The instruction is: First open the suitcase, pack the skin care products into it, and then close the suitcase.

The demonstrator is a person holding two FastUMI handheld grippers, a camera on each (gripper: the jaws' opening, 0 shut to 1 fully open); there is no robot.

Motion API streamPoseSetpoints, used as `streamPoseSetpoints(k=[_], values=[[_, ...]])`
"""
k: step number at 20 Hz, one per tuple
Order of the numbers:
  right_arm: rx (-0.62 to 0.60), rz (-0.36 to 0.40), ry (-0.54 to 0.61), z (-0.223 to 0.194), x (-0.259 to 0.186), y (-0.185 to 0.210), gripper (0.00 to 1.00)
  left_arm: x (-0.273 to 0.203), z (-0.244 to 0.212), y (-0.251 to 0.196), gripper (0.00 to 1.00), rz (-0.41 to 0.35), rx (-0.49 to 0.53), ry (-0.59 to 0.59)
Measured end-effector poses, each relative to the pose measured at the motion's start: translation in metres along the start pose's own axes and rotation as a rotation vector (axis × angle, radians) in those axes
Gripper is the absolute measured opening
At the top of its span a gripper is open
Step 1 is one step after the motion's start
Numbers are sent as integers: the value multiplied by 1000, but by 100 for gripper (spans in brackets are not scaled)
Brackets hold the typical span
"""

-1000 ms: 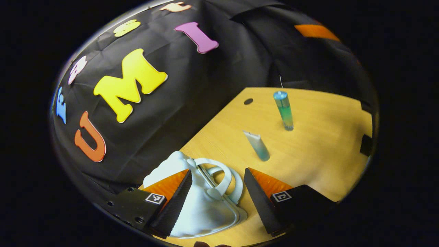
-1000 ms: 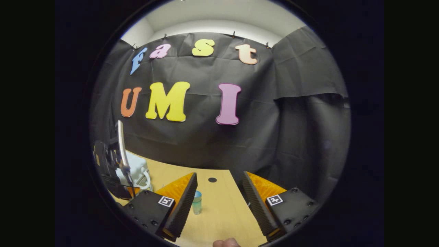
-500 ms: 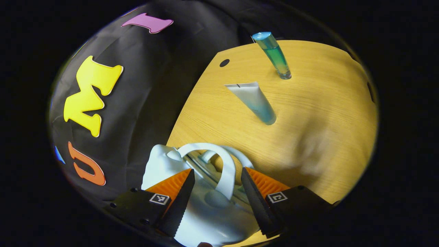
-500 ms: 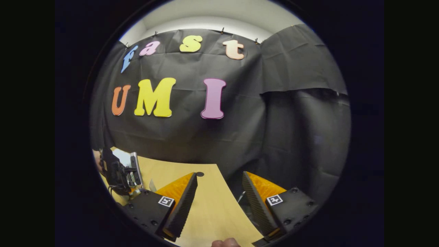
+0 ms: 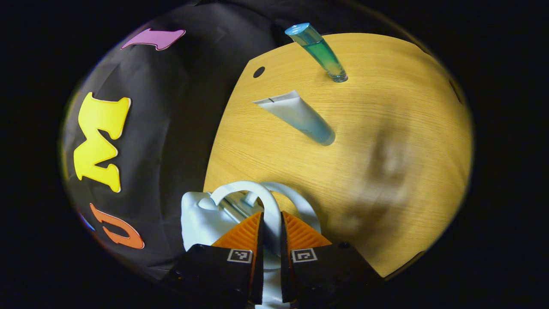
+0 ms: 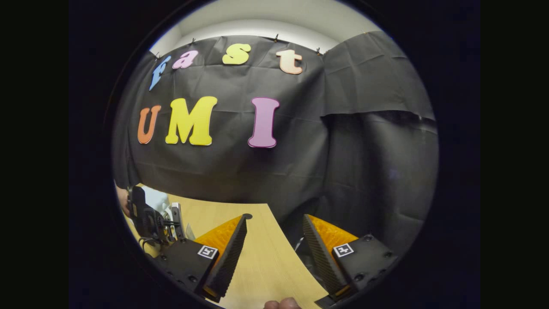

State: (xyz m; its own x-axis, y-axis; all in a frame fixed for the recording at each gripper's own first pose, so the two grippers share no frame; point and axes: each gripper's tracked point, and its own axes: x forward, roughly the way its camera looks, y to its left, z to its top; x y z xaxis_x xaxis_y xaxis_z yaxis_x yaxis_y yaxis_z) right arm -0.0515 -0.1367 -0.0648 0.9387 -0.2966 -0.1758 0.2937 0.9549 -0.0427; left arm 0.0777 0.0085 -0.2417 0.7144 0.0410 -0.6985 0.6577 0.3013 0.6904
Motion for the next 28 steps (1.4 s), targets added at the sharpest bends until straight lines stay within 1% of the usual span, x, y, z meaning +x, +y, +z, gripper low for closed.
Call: streamPoseSetpoints(k=[1, 4, 6, 7, 8, 9, 10, 13, 15, 16, 18, 20, 22, 24, 25, 27, 28], values=[[2, 0, -3, 1, -1, 1, 79, -3, -2, 7, 15, 23, -18, -15], [9, 8, -12, 5, -4, 9, 79, -24, -4, 37, 9, 74, -99, -75], [11, 23, -17, 7, -6, 18, 79, -45, -6, 64, 5, 143, -168, -138], [9, 34, -20, 8, -7, 24, 79, -56, -10, 79, 3, 175, -220, -164], [6, 47, -20, 10, -7, 31, 77, -69, -20, 93, 3, 205, -280, -191], [5, 61, -19, 13, -7, 39, 79, -83, -32, 112, 3, 245, -342, -213], [8, 75, -23, 18, -8, 47, 79, -98, -48, 136, 3, 299, -413, -237], [-2, 124, -47, 35, -8, 76, 79, -139, -103, 181, 2, 443, -607, -298], [-14, 169, -55, 44, -9, 100, 77, -158, -140, 204, 3, 501, -705, -330], [-16, 191, -57, 48, -11, 112, 79, -166, -156, 212, 2, 511, -746, -343], [-24, 222, -64, 55, -13, 131, 79, -169, -196, 225, 3, 538, -814, -352], [-46, 243, -70, 59, -15, 149, 77, -154, -238, 230, 3, 553, -927, -352], [-70, 256, -70, 59, -17, 161, 79, -139, -293, 226, 3, 549, -1041, -352], [-92, 264, -70, 60, -18, 170, 79, -117, -345, 214, 3, 530, -1148, -347], [-108, 266, -65, 57, -17, 174, 79, -96, -366, 206, 3, 511, -1209, -331], [-131, 257, -50, 54, -15, 176, 79, -58, -397, 183, 3, 454, -1340, -302], [-137, 251, -43, 53, -14, 177, 79, -43, -408, 170, 3, 419, -1380, -290]])
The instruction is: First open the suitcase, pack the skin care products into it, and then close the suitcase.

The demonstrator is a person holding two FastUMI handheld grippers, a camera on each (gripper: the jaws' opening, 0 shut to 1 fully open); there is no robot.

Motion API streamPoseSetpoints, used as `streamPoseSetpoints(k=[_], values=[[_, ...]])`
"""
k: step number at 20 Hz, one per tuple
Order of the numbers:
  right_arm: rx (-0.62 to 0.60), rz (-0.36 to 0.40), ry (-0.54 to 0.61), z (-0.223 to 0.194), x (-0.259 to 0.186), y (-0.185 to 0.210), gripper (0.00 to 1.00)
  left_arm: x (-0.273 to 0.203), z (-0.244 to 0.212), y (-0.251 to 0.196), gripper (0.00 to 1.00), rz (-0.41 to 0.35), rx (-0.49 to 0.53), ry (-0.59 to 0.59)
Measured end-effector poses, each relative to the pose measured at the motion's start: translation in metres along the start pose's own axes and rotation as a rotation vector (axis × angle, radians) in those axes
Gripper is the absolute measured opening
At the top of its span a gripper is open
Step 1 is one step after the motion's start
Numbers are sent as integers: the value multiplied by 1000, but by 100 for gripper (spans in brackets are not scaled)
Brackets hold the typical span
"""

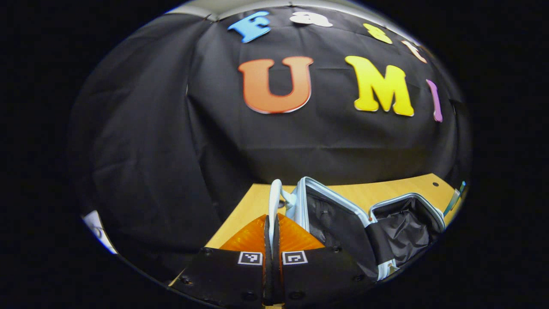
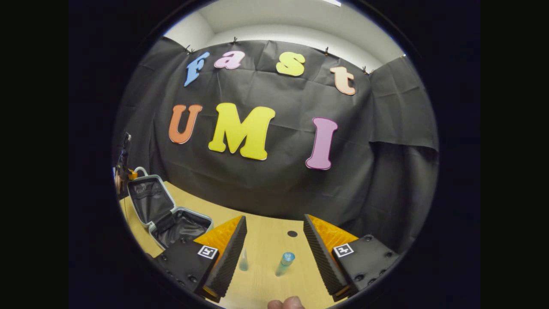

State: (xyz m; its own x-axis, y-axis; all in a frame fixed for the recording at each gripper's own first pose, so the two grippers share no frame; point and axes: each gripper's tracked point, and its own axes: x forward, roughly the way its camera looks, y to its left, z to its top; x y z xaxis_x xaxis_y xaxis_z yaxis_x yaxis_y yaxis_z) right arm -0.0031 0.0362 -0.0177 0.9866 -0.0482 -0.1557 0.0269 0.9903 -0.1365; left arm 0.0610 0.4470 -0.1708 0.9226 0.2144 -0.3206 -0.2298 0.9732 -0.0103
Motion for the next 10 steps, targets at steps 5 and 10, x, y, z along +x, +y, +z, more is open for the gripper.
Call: streamPoseSetpoints(k=[5, 10], values=[[-48, -23, 38, -6, 7, 4, 79, 45, -61, -1, 3, -56, -96, 119], [-72, -23, 37, 0, 7, 14, 79, 59, -82, -6, 4, -82, -135, 154]])
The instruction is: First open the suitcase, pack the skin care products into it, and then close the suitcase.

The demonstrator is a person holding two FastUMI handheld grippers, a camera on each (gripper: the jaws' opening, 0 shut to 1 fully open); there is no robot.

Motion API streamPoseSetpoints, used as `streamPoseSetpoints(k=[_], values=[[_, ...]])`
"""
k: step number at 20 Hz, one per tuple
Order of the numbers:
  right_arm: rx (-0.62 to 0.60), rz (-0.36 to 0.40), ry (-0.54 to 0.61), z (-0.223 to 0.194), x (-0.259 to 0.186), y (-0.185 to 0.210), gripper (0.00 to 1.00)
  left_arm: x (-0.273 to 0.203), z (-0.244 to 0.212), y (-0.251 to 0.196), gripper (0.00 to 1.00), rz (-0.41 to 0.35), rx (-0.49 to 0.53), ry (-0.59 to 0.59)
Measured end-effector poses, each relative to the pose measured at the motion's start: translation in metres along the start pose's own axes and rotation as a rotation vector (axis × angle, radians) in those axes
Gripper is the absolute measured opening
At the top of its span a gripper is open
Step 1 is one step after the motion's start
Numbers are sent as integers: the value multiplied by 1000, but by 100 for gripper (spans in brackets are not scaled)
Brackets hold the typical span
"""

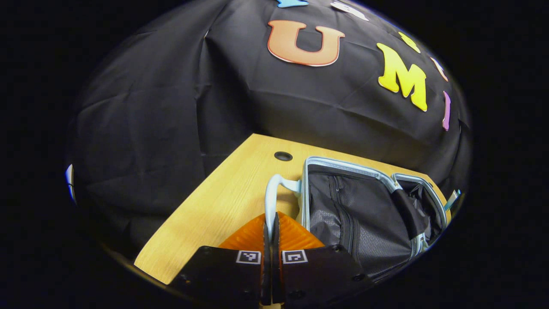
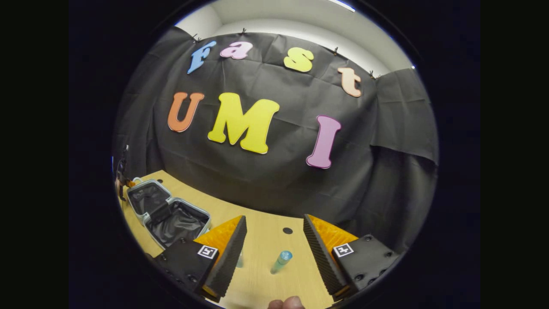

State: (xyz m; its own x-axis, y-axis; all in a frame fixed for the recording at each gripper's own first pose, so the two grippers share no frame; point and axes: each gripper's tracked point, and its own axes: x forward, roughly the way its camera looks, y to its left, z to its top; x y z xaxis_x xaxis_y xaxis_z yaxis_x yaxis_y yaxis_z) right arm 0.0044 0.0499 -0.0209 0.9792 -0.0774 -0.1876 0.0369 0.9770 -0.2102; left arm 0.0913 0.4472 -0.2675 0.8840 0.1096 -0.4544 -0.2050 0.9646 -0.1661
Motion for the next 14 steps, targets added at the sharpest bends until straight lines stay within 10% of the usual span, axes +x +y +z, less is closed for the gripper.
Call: streamPoseSetpoints(k=[4, 8, 9, 14], values=[[-8, 13, -6, 5, 0, 9, 79, 0, -4, 12, 12, 40, -33, 23], [5, 30, -1, 0, 3, 12, 79, -25, 5, 21, 55, 92, -38, 18], [14, 33, 5, -3, 3, 11, 79, -33, 10, 16, 92, 90, -32, 3], [76, 45, 27, -19, 4, 3, 79, -108, 83, -56, 98, 84, 99, -204]])
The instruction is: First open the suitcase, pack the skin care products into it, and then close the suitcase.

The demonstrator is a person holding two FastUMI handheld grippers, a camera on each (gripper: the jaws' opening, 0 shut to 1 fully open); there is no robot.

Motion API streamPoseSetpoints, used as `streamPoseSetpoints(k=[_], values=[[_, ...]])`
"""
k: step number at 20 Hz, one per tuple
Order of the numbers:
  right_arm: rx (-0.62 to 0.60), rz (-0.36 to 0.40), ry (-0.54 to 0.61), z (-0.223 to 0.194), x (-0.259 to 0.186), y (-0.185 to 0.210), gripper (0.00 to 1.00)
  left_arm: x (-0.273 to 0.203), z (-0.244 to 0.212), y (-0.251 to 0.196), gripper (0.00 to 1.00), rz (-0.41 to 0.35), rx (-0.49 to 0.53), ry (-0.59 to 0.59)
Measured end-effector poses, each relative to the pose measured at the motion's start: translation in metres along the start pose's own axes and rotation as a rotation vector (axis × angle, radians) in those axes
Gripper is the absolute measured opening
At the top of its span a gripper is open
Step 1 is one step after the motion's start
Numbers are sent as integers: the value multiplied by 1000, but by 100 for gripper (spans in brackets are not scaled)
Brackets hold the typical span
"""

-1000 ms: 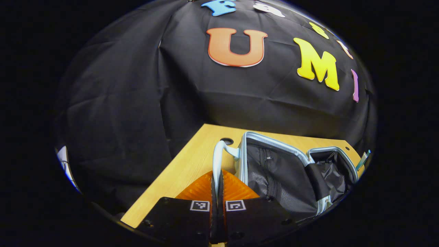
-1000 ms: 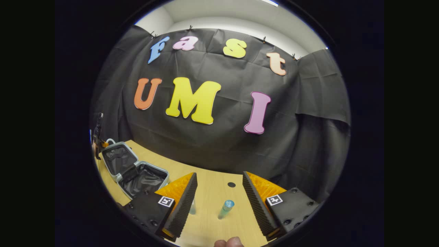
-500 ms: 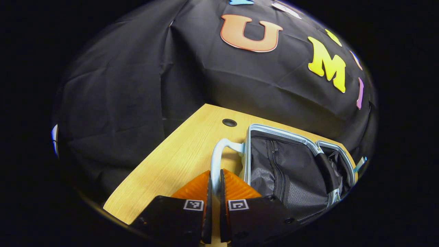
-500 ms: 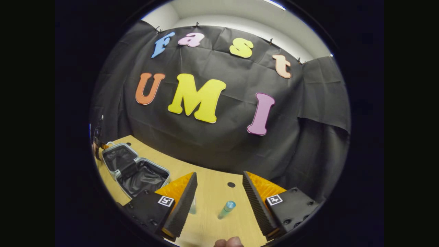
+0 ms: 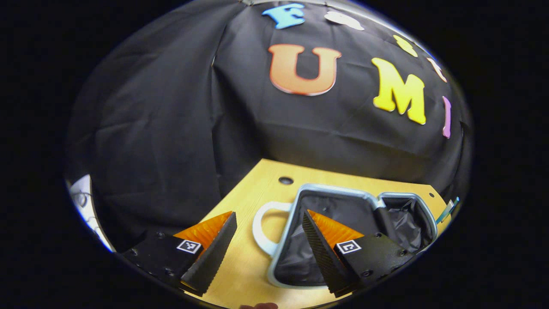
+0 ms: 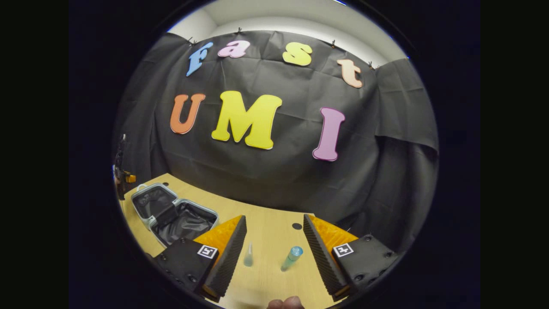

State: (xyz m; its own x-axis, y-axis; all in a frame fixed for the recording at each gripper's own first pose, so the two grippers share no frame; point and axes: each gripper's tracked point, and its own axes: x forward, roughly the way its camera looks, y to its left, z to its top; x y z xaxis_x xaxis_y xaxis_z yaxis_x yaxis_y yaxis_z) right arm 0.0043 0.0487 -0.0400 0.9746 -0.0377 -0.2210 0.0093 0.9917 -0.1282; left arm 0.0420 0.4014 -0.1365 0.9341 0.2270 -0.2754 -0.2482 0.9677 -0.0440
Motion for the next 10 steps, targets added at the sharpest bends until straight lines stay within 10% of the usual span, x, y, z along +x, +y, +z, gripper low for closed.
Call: streamPoseSetpoints(k=[4, 8, 10], values=[[39, -27, -17, -7, -4, -33, 79, -67, 79, -94, 94, -57, 46, -163], [62, -66, -43, -20, -12, -77, 79, -114, 85, -175, 94, 48, 59, -212], [82, -79, -35, -31, -16, -99, 79, -137, 74, -247, 84, -53, 85, -237]])
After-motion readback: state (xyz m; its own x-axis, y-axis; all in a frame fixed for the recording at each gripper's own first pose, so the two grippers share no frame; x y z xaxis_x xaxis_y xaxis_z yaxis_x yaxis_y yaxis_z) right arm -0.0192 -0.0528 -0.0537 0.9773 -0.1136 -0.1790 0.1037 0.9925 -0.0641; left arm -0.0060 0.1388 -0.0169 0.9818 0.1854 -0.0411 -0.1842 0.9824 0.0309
